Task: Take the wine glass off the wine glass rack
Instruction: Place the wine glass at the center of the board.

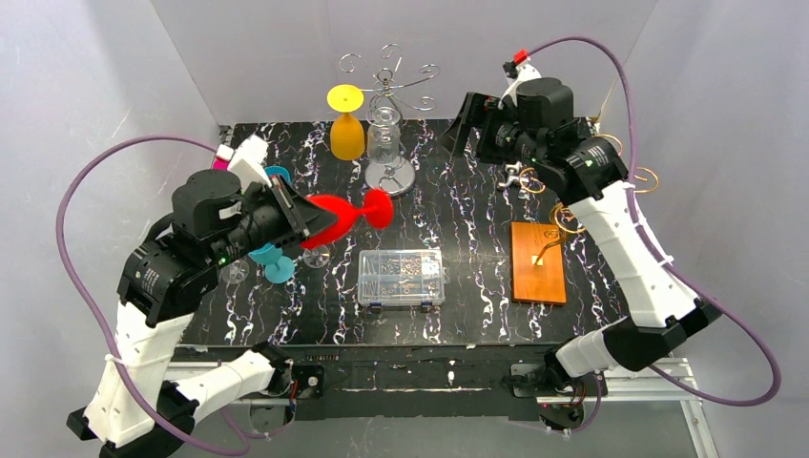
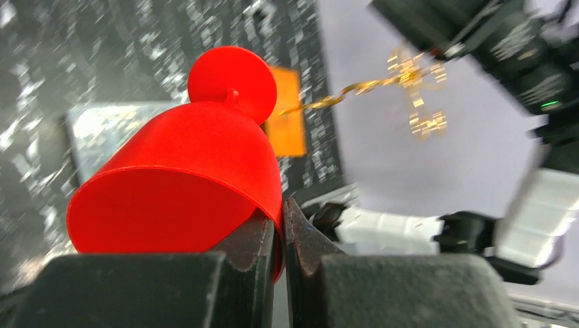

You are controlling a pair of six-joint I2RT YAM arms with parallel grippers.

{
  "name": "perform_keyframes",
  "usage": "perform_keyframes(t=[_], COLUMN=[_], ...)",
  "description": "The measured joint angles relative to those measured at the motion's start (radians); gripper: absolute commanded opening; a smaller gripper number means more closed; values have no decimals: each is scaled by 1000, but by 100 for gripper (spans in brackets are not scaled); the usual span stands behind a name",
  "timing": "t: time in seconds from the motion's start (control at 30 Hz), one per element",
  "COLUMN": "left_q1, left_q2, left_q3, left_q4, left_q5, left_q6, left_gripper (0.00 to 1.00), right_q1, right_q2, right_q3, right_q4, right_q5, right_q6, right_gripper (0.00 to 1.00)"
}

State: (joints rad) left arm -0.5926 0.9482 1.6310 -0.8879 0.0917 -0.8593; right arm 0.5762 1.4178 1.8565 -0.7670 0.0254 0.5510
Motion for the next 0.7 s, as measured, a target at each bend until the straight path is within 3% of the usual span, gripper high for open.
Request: perform_keyframes(t=[0.17,0.37,0.7], left_q1=[0,0,4], left_q2=[8,-50,-11], left_q3=[2,-169,-349], left_q4=[-242,-422,-530], left_q5=[-6,-44,-220], left_q6=[58,70,55], left_gripper=[0,0,0], right_q1=[33,124,185], right_q2=[38,82,123], right_q3=[25,74,82], right_q4=[-18,-20,-20], right_q5=[41,128,194], right_q6=[-26,-56,-88], right_gripper=[98,98,98])
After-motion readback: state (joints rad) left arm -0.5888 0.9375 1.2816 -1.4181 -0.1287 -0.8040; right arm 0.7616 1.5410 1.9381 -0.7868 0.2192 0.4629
